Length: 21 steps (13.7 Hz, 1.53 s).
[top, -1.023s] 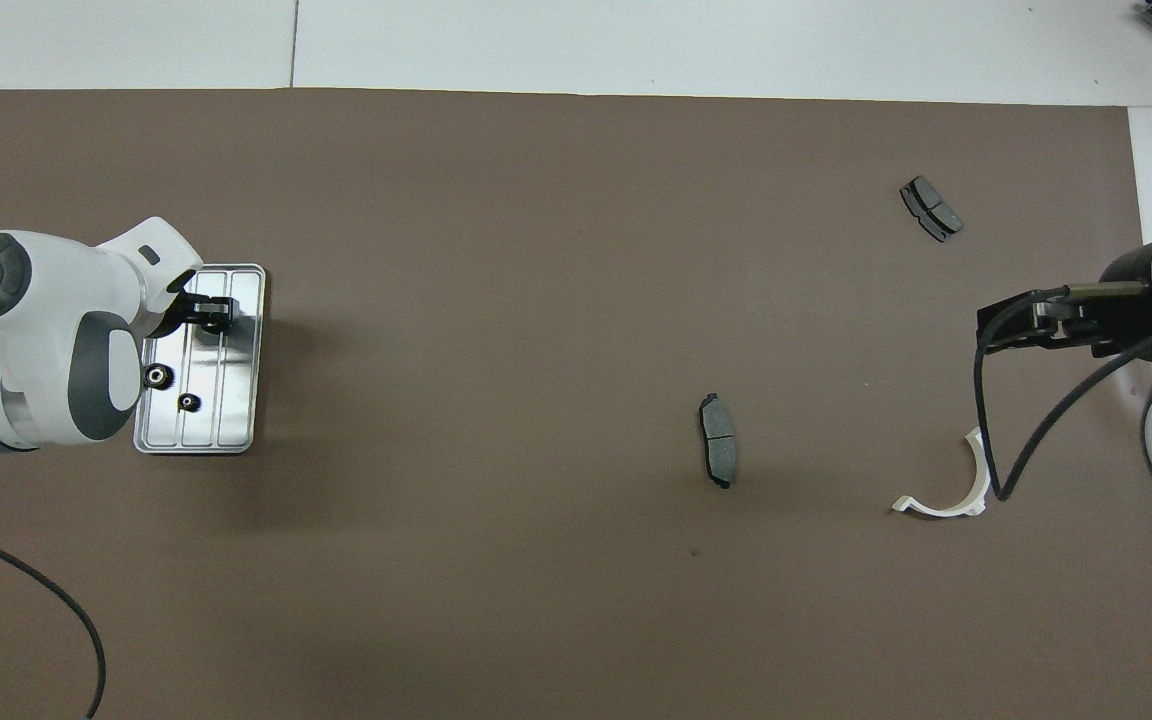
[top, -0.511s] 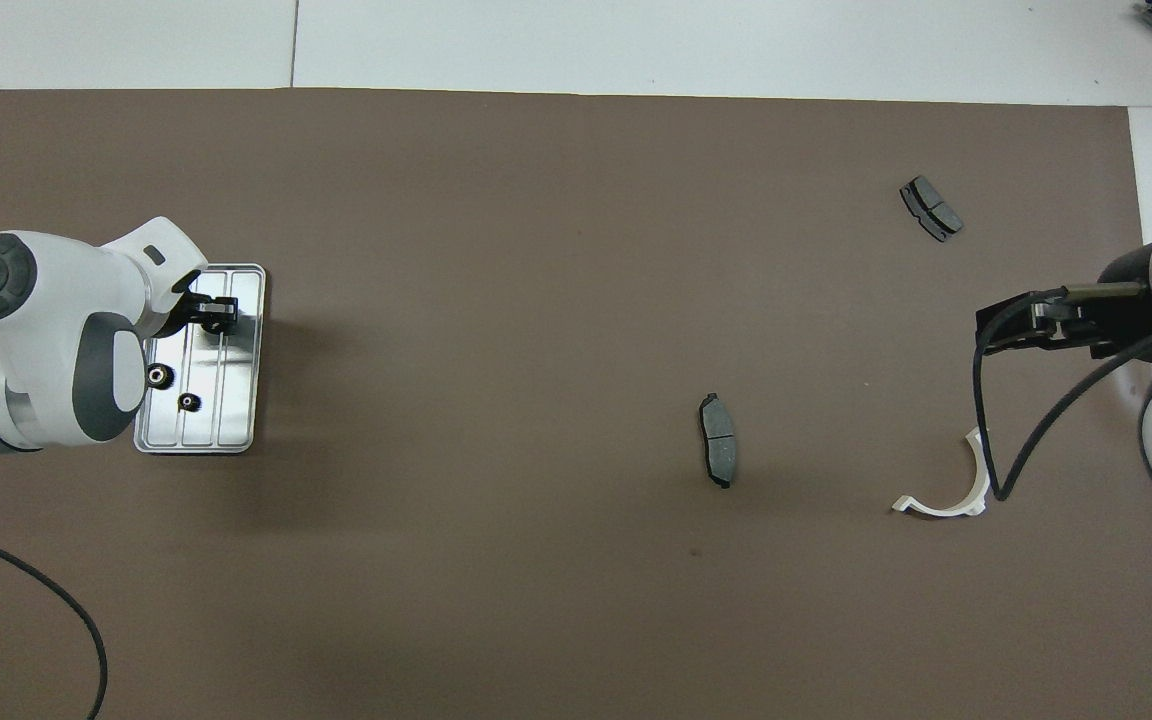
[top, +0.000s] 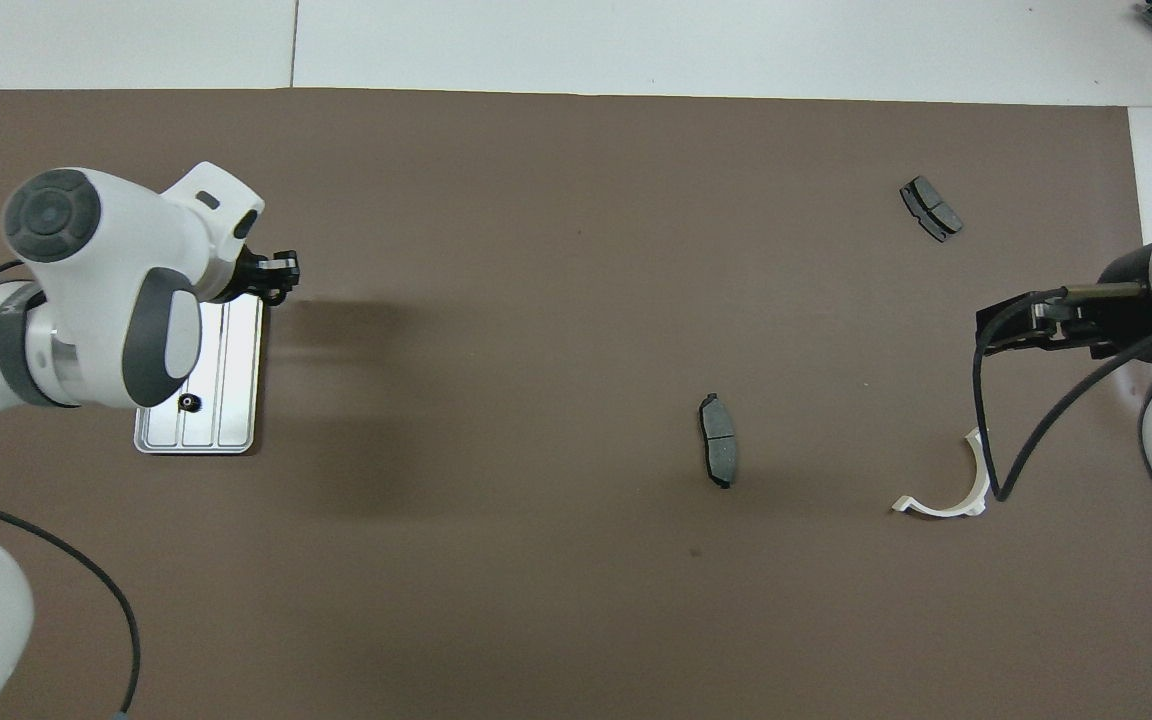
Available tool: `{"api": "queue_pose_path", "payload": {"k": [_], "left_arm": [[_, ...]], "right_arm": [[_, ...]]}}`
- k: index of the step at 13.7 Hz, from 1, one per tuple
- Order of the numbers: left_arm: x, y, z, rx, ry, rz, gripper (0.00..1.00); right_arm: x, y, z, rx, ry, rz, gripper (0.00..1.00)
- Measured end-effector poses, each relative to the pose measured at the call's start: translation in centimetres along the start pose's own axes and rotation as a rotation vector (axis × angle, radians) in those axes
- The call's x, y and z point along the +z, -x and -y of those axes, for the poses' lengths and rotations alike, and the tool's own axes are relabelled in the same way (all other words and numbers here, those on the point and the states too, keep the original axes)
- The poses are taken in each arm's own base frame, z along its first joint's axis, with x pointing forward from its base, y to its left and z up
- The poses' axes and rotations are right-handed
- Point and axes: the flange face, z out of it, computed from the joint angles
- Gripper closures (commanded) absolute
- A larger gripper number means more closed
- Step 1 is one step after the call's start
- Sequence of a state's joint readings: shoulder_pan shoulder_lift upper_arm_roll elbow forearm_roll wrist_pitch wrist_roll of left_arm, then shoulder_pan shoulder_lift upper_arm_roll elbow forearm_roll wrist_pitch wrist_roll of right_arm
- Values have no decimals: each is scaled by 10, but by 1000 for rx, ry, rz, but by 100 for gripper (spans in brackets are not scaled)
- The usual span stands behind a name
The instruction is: Place bearing gear from tray to pile
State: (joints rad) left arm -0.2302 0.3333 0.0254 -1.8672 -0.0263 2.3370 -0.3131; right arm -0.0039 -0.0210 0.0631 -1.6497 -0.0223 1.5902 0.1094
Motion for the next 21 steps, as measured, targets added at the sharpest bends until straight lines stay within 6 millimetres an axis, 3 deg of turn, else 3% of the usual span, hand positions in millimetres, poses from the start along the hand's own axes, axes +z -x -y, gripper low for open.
{"api": "queue_pose_path", "payload": {"k": [3, 6, 8, 9, 10, 11, 13, 15, 16, 18, 21], "left_arm": [[6, 48, -105, -49, 16, 21, 87], [7, 87, -165, -62, 24, 33, 72], [13, 113, -191, -38, 26, 42, 36], [20, 128, -199, -24, 28, 43, 11], [28, 140, -204, -13, 30, 44, 0], [34, 149, -205, -7, 28, 47, 0], [35, 146, -200, -18, 29, 39, 0], [21, 117, -178, -61, 35, 6, 0], [10, 96, -158, -71, 34, -9, 0], [-16, 48, -99, -57, 11, -8, 0], [-34, 10, -6, -4, -27, 32, 0]], "right_arm": [[0, 0, -1, 2, 0, 1, 0], [1, 0, -2, 4, 0, 2, 0], [2, 0, -2, 4, 0, 5, 0], [3, 0, -2, 4, 0, 6, 0], [3, 0, -2, 4, 1, 7, 0], [3, 0, -2, 4, 1, 7, 0], [4, 0, 0, 3, 0, -3, 0], [7, -1, 13, 8, -6, -36, 0], [11, 0, 27, 12, -8, -47, 0], [22, 7, 68, 20, -13, -69, 0], [43, 20, 136, 35, -31, -101, 0]]}}
